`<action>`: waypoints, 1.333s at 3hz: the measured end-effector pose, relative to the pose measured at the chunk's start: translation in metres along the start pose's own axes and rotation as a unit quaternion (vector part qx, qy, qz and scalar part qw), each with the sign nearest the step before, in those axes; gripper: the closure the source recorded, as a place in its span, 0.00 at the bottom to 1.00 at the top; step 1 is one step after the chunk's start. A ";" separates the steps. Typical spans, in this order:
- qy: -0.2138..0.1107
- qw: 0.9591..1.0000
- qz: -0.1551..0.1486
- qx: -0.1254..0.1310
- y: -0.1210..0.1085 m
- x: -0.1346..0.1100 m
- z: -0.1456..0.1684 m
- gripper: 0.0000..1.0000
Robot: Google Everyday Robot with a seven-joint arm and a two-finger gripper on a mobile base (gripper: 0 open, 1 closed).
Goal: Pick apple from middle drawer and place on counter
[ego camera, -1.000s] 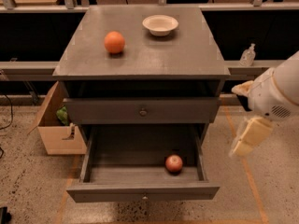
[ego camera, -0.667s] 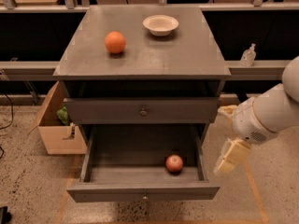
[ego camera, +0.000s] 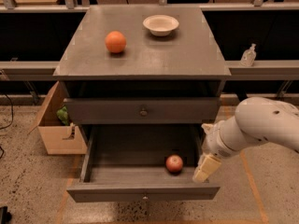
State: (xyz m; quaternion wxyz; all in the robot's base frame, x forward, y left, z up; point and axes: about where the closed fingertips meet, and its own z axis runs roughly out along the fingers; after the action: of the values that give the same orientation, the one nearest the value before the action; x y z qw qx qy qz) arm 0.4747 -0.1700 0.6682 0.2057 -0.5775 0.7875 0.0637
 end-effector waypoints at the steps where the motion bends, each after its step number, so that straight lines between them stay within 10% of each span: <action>1: -0.001 1.000 -0.002 0.008 -0.004 -0.002 0.002 0.00; 4: -0.034 0.998 0.038 0.036 -0.044 0.059 0.092 0.00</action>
Offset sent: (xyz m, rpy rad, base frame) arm 0.0310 -0.0325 -0.1011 -0.0354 -0.0336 -0.0872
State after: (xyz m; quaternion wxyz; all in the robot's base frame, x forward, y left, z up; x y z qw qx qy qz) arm 0.5241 -0.2053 0.5677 0.2504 -0.5366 0.8034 0.0631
